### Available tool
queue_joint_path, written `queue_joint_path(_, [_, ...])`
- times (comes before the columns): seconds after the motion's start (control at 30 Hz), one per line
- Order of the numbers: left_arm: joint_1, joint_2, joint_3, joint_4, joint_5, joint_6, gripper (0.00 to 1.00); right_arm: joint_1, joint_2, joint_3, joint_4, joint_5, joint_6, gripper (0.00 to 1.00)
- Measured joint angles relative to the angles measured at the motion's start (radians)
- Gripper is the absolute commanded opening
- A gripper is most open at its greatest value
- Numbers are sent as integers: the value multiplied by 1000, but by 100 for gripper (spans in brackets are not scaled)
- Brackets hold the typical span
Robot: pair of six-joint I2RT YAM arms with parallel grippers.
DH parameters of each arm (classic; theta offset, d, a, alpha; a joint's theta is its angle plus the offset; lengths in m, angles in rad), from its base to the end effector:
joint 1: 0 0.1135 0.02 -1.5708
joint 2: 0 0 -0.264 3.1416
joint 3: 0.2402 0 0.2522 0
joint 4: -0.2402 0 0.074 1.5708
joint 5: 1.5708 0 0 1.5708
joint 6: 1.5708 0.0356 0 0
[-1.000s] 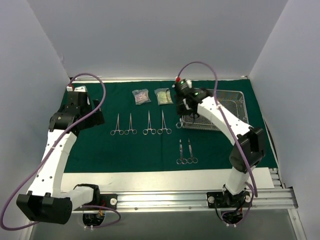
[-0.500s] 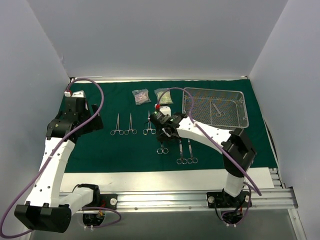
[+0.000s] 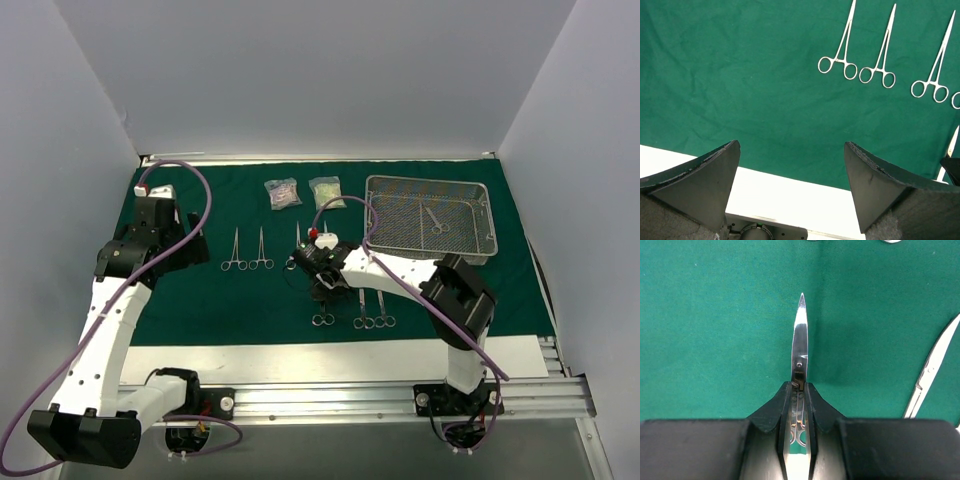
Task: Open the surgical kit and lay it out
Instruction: Place the medical item in the surgical kit.
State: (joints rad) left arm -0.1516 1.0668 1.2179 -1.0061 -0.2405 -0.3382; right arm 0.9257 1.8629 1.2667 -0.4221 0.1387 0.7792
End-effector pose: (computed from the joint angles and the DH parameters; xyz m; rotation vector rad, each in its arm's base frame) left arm 0.1959 -0.0214 0.3589 -0.3304 2.3713 0.0635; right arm 0.2383 0.3085 0.1854 -0.1414 2.6383 0.4431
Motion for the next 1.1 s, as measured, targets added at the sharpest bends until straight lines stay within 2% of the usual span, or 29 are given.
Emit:
queue_joint_path(0.6, [-11, 2, -16, 2, 3, 1, 94, 0, 49, -11, 13, 5, 35, 0])
queue_joint_path(0.7, [-11, 3, -16, 2, 4, 1, 94, 0, 49, -11, 13, 5, 37, 8])
queue_joint_path(0.8, [-11, 6, -16, 3, 5, 1, 94, 0, 49, -11, 13, 5, 41, 25])
queue_joint_path(1.1, [-13, 14, -16, 7, 5, 1, 94, -2, 48, 35, -49, 32, 45, 45])
